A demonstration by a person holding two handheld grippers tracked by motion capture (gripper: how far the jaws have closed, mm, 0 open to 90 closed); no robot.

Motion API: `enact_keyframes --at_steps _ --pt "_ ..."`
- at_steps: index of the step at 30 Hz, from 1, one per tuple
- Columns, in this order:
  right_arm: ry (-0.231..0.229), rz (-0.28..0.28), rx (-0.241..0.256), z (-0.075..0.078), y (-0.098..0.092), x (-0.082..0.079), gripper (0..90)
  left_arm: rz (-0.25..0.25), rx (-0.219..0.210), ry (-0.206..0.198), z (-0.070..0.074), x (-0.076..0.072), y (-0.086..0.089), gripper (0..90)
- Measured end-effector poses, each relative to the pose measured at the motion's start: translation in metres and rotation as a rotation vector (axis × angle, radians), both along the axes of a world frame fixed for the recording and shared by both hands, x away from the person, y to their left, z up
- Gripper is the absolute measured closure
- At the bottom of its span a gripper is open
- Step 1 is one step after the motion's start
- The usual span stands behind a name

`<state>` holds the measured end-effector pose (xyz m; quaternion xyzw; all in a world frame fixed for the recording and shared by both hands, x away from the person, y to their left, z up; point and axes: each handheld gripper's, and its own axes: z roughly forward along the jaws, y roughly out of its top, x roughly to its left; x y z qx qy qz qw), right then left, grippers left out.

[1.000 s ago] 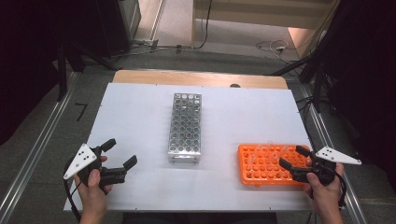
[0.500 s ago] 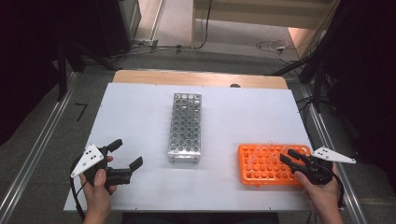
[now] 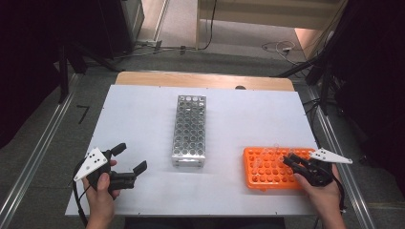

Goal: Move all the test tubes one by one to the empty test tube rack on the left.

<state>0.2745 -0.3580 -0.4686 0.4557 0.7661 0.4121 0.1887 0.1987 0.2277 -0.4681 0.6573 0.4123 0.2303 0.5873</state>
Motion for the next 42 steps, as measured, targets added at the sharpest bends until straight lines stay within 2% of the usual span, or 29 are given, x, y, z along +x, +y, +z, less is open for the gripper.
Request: enact_keyframes --at_steps 9,19,25,29,35,42 --pt "-0.046 -0.017 -0.052 -0.0020 0.0036 -0.0022 73.7 0.004 -0.002 0.001 0.0006 -0.0009 -0.0019 0.0" --pt "-0.036 -0.021 -0.031 0.0006 0.0020 -0.0024 74.5 0.004 0.003 0.002 0.0007 -0.0008 -0.0030 0.0" --pt "-0.053 -0.025 -0.021 0.0056 0.0012 -0.0041 74.5 0.001 0.008 0.002 0.0007 -0.0007 -0.0035 0.0" --pt "-0.046 -0.024 -0.018 0.0049 0.0012 -0.0032 74.5 0.001 0.008 0.005 0.0006 -0.0008 -0.0046 0.0" --pt "-0.014 -0.040 -0.039 0.0016 0.0047 0.0001 74.4 0.001 0.009 0.006 0.0003 -0.0004 -0.0055 0.0" --pt "-0.002 -0.062 -0.011 0.0002 0.0053 0.0010 73.0 -0.001 0.007 0.006 0.0003 -0.0003 -0.0058 0.0"
